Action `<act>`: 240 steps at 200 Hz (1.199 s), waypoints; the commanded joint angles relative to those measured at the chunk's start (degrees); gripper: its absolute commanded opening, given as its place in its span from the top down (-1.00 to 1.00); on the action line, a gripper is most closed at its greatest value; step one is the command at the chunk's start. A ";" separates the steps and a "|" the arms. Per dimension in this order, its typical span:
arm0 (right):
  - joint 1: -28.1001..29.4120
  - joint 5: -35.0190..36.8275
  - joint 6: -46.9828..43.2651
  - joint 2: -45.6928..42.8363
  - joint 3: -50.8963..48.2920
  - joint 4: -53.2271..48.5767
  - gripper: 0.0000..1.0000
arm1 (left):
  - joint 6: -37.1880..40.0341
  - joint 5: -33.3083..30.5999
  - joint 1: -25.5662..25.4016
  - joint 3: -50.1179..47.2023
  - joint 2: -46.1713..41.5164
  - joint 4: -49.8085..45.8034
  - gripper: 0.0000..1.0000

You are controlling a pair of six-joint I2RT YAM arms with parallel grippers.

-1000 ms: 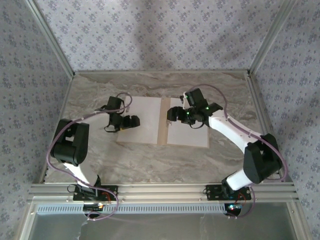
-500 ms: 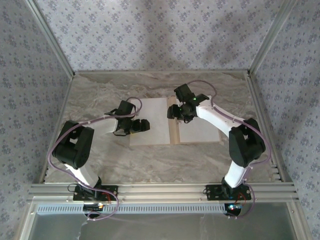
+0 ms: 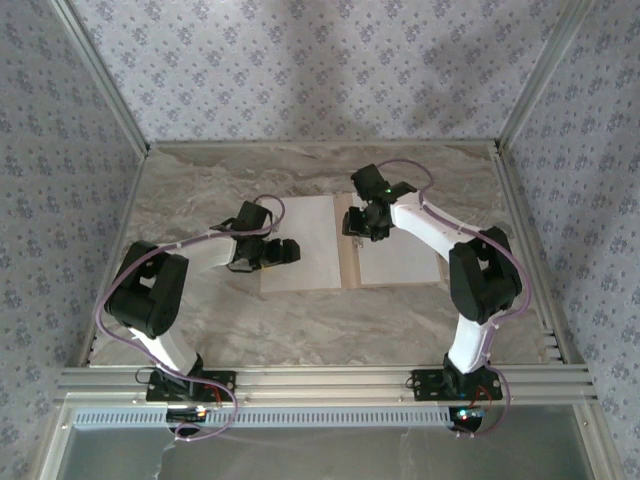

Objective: Put the files into the folder

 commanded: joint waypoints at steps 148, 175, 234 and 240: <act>-0.33 0.93 -1.32 6.45 6.72 -4.89 0.41 | 2.61 -1.69 -0.63 1.25 2.44 -6.47 -0.58; -0.60 1.03 -1.32 6.65 6.72 -5.06 0.53 | 2.73 -1.88 -0.61 1.23 2.52 -6.56 -0.58; -1.00 0.35 -1.24 6.56 6.81 -4.98 0.59 | 2.75 -2.13 -0.63 1.67 2.74 -7.37 -0.58; -0.99 0.26 -1.25 6.56 6.81 -4.98 0.59 | 2.82 -2.13 -0.63 1.74 2.79 -7.50 -0.58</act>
